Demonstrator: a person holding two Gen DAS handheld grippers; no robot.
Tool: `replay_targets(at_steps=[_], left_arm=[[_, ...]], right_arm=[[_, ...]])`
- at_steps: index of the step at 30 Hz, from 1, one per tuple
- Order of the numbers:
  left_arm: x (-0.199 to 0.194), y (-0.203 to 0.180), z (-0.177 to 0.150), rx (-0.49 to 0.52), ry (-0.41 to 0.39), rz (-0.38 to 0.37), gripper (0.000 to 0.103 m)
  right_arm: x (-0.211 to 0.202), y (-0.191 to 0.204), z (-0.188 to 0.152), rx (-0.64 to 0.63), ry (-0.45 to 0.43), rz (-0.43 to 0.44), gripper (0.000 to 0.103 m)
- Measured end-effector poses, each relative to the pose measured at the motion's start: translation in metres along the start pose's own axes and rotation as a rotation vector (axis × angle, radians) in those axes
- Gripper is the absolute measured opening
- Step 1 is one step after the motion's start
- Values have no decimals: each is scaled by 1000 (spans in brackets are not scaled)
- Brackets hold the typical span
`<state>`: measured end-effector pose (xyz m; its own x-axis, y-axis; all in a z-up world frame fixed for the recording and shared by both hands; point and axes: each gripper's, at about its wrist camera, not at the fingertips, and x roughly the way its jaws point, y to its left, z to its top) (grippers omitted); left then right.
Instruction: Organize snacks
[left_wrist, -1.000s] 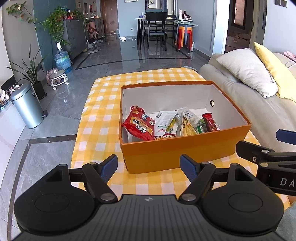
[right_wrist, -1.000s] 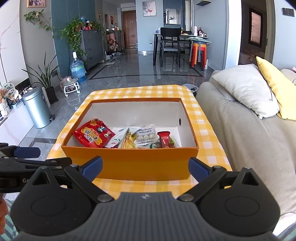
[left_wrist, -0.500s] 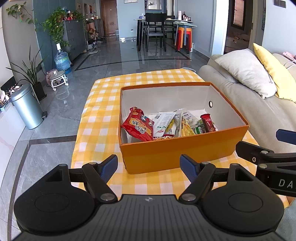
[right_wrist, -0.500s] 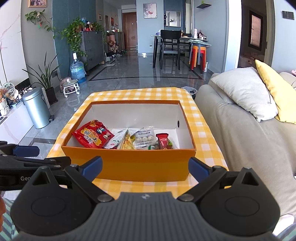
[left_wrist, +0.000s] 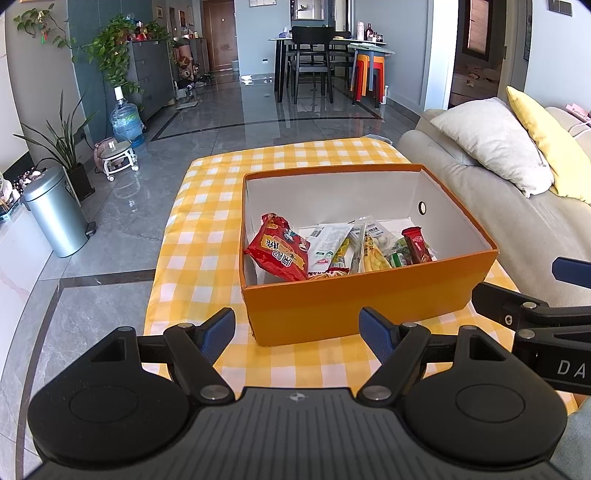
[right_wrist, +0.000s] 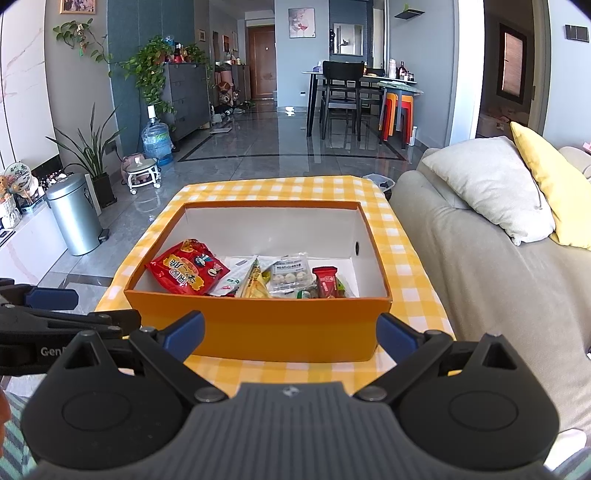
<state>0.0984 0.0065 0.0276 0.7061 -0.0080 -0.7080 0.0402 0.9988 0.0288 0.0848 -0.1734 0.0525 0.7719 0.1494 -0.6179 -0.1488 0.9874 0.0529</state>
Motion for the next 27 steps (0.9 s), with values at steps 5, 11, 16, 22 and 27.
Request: replay_targets(at_steps=[5,11,16,22,27], left_arm=[[-2,0,1,-4,-1,2,90],[-2,1,0,-7,-1,4,90],[-2,1,0,-7,-1,3,89],[-4,0,1,-8,-5,3,90],[-5,-3,1,-4,-10,3,89]], right_arm=[[0,0,0,-1,0,0,96],[0,1,0,-1,-1,1,96],[0,1,0,-1,-1,0,96],[-1,1,0,-3,-2,2,96],[-2,2,1,-7,-2,3,96]])
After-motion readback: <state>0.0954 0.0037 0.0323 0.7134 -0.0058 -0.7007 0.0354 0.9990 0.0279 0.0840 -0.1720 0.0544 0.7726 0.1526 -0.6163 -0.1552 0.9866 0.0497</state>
